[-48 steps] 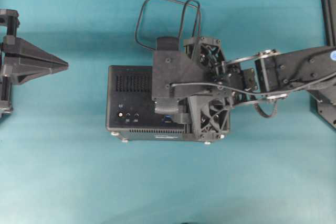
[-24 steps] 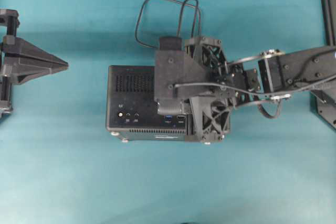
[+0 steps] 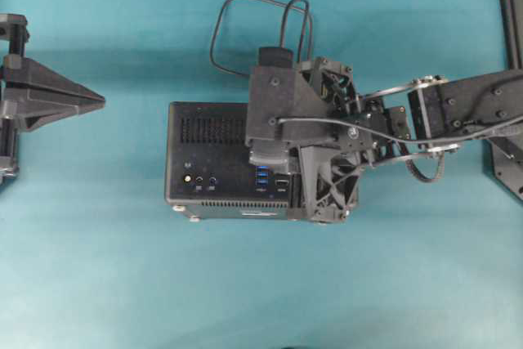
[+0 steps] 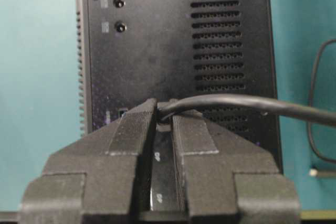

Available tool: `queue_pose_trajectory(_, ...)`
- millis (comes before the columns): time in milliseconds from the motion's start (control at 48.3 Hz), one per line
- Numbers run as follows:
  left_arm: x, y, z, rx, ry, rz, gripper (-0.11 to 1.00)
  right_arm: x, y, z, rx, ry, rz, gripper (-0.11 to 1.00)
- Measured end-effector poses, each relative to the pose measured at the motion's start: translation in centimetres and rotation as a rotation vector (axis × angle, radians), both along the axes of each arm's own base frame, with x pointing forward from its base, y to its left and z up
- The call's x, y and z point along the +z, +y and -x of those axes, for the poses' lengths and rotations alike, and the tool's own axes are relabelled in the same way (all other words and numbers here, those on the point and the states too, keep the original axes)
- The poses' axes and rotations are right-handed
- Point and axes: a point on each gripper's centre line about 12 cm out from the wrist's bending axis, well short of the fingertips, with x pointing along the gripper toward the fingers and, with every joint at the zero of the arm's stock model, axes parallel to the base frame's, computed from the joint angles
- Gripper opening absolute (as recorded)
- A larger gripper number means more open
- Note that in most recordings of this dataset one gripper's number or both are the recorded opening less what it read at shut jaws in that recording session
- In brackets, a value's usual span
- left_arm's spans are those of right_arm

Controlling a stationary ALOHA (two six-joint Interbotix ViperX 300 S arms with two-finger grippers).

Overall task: Insert the USB into the PC box with both arms.
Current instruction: 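Align the plug with a blue USB port using the right gripper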

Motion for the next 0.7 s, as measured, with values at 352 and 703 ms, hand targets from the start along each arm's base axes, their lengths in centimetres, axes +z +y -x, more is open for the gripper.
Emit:
queue_pose_trajectory(352, 0.03, 0.0, 0.03, 0.0, -0.002, 0.0, 0.0, -0.12, -0.76, 0.65, -0.008, -0.024, 0.005, 0.08)
queue_pose_trajectory(703, 0.07, 0.0, 0.06, 0.0, -0.003, 0.002, 0.0, -0.29, -0.05, 0.89, 0.007, -0.03, -0.002, 0.08)
